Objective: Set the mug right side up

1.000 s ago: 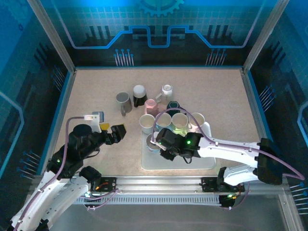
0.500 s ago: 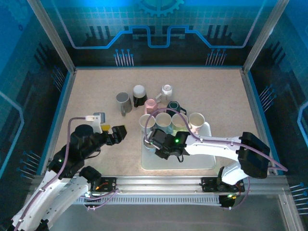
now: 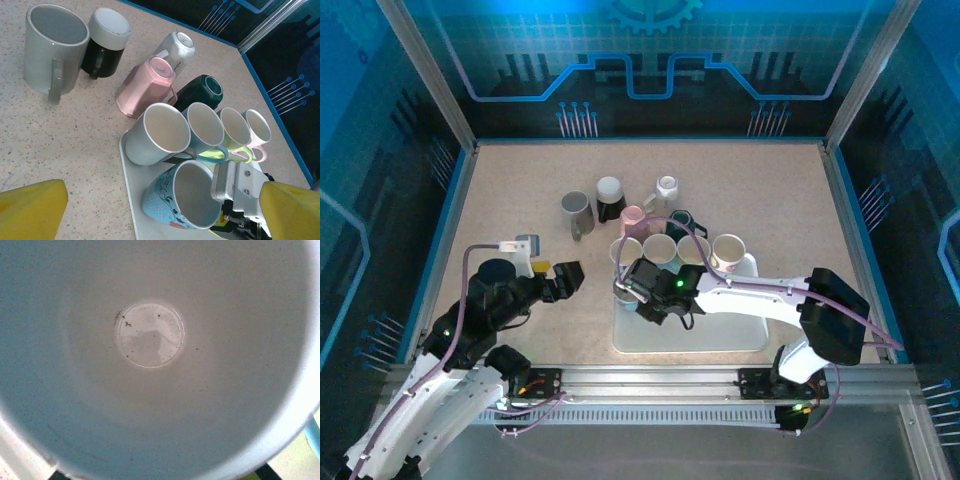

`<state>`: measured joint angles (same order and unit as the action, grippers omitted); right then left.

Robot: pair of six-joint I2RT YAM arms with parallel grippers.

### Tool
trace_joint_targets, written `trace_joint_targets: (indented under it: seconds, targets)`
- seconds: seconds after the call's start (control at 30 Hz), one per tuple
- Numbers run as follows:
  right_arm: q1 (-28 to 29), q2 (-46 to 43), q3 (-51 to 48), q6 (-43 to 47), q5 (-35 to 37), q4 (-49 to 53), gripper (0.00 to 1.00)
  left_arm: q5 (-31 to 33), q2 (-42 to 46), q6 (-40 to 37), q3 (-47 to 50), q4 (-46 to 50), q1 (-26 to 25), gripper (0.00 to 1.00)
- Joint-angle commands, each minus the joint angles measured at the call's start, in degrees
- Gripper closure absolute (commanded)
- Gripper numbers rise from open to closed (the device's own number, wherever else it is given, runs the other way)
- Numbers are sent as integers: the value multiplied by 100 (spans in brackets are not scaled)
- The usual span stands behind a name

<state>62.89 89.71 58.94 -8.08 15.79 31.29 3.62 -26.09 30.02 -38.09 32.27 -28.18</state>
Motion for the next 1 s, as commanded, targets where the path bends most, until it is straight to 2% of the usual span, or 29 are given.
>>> trace_joint_targets:
  seconds: [0.0,0.4,0.8,0.97]
  targets:
    - [-104,24,197,-12,-95,-103,100,-76,-37,30,47,-112,19,1]
    - [-111,73,180,23,-190,-114,84,-81,-352,80,-102,7,25,1]
    - [-137,-56,180,87,-215,-90,56,-34,-398,114,-230,88,24,1]
    - [-152,-557,153,107,-334,104,39,123,-469,-14,-419,301,30,1]
